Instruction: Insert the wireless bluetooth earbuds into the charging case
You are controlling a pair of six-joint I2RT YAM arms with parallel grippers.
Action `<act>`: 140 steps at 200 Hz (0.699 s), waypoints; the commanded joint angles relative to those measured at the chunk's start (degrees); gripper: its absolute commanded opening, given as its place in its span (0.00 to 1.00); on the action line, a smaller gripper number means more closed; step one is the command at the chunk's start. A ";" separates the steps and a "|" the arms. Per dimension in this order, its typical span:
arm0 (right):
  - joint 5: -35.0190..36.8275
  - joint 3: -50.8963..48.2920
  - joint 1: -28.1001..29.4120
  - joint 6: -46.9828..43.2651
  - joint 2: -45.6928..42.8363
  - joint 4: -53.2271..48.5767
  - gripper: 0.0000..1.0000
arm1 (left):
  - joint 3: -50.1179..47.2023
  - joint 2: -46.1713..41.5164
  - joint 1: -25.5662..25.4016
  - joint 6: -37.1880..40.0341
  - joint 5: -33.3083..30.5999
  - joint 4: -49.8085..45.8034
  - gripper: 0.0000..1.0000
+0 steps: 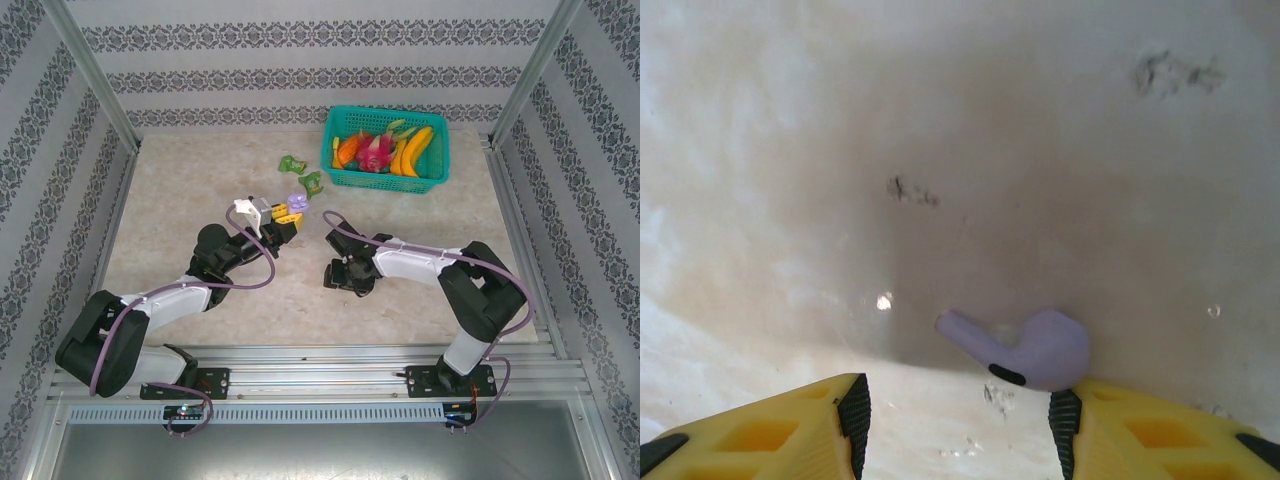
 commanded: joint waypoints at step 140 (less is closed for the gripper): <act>5.09 6.37 -3.19 -6.17 4.35 -2.22 0.52 | -0.11 -0.32 0.81 -0.73 0.08 2.63 0.00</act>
